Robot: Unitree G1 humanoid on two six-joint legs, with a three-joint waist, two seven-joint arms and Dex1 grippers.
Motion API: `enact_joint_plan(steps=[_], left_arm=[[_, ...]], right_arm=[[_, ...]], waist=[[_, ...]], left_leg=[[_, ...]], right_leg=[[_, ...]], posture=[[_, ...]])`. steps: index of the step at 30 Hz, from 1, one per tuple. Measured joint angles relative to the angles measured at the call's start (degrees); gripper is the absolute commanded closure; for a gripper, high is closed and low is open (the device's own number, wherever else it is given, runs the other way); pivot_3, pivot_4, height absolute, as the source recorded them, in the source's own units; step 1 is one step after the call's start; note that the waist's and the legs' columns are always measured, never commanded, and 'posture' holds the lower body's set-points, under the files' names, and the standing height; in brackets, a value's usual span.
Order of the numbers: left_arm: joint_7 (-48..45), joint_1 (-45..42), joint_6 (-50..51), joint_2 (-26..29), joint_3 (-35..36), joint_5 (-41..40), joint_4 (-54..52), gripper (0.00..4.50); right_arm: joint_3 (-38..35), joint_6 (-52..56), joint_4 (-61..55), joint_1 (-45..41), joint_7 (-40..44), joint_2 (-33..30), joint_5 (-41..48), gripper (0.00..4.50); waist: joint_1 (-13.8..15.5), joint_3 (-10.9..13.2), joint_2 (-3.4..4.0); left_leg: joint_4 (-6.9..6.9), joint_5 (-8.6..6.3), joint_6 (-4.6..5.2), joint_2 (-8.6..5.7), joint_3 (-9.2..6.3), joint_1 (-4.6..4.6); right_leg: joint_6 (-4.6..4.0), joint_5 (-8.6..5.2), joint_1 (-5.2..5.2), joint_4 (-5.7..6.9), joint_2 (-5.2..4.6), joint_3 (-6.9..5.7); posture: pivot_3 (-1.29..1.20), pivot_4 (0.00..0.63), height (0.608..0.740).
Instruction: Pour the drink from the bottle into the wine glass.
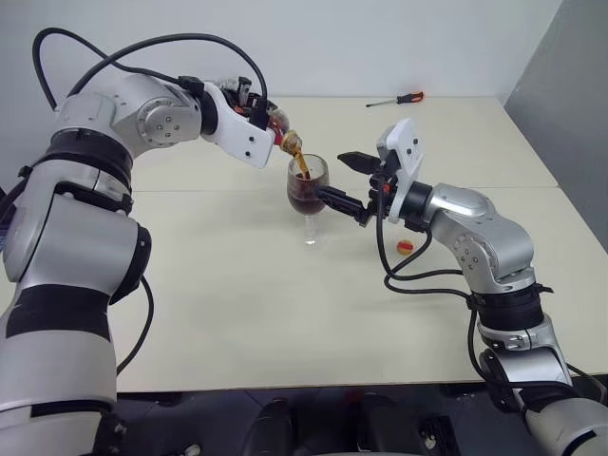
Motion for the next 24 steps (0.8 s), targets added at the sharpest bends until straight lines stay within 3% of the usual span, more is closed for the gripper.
enact_joint_plan(steps=[16,24], left_arm=[[-23.1,3.9,5.8,-3.3,14.0,-19.3,1.0,3.48],[-31.2,4.0,18.5,-6.7,24.2,-31.1,0.1,3.48]], right_arm=[[0.0,0.0,0.0,0.0,-0.2,0.3,0.0,0.0],[-0.1,0.4,-0.7,0.2,-0.2,1.1,0.3,0.0]], waist=[[-0.6,0.0,0.0],[-0.8,0.0,0.0]], left_leg=[[0.05,0.01,-0.02,0.01,0.01,0.01],[0.09,0.01,-0.02,0.01,-0.01,0.0]], right_leg=[[0.0,0.0,-0.01,0.07,0.0,-0.01],[0.0,0.0,-0.01,0.13,0.0,-0.02]], posture=[[0.0,0.15,0.74],[0.0,0.15,0.74]])
